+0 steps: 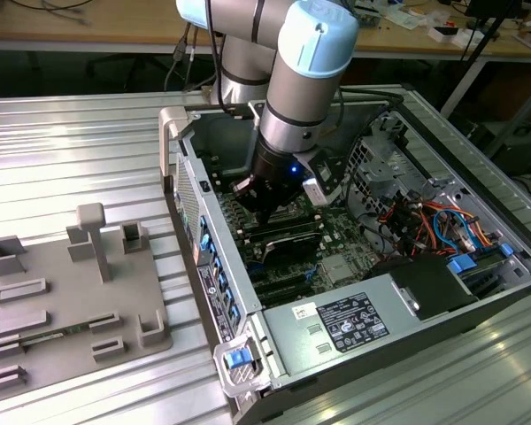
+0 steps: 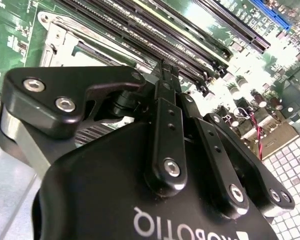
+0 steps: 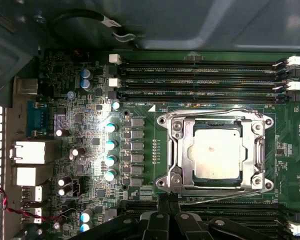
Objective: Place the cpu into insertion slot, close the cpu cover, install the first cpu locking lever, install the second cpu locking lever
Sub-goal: 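Install the second cpu locking lever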
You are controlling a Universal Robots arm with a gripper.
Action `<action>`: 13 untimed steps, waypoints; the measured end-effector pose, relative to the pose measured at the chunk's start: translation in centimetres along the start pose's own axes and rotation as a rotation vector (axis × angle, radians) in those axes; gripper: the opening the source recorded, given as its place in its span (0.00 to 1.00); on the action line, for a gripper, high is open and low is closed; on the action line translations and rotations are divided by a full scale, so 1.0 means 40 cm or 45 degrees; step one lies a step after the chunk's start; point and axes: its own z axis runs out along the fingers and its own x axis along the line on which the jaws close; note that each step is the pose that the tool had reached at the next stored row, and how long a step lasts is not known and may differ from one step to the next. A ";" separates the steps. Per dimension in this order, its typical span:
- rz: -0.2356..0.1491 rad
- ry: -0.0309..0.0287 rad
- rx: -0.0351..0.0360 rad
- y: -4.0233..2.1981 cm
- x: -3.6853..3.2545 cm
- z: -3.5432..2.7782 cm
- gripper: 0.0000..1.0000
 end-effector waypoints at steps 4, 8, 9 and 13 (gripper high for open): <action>-0.010 -0.0001 -0.0002 0.001 0.001 0.004 0.11; -0.051 0.0003 -0.0006 0.004 0.001 0.005 0.11; -0.058 0.0005 -0.0006 0.005 0.001 0.006 0.11; -0.059 0.0004 -0.0024 0.005 0.001 0.010 0.11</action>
